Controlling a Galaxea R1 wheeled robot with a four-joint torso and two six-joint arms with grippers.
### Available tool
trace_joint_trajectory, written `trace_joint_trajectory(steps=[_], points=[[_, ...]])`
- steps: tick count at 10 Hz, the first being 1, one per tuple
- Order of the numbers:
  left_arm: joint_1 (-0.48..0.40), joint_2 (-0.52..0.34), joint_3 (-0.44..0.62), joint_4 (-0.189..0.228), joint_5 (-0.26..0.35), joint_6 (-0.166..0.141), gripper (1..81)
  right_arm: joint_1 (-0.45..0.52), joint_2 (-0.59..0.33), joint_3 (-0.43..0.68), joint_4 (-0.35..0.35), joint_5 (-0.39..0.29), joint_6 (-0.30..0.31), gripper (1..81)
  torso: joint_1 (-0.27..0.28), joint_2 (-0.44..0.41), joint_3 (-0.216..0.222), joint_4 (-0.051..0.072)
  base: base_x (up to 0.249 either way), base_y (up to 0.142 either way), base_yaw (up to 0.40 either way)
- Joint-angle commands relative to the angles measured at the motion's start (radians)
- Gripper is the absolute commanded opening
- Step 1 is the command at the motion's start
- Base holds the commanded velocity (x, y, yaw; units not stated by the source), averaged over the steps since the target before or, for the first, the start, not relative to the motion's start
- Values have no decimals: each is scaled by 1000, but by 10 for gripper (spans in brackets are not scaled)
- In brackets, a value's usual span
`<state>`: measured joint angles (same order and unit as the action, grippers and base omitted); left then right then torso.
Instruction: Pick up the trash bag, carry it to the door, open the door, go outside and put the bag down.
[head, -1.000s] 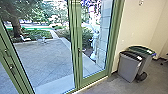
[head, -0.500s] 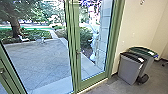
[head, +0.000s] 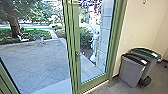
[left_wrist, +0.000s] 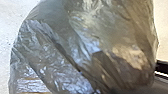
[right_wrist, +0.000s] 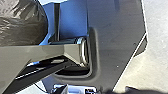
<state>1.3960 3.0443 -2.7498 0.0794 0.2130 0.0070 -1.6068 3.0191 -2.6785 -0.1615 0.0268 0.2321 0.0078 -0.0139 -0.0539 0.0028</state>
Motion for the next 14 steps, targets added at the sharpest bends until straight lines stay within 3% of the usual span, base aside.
trace_joint_trajectory(steps=[1,5,7,14], points=[[-57,-2,1,5,62,10,10,32,2,5,-6,-54,-2,811,0,0,0,0,157,0,0],[-54,-4,1,3,59,10,10,26,5,5,-6,-54,-2,811,0,0,0,0,148,0,0],[-36,-8,1,7,-24,10,10,20,6,5,-7,-38,-2,811,0,0,0,0,125,0,0],[-33,-4,1,8,-26,10,10,23,14,3,-18,-25,0,811,0,0,0,0,117,0,0]])
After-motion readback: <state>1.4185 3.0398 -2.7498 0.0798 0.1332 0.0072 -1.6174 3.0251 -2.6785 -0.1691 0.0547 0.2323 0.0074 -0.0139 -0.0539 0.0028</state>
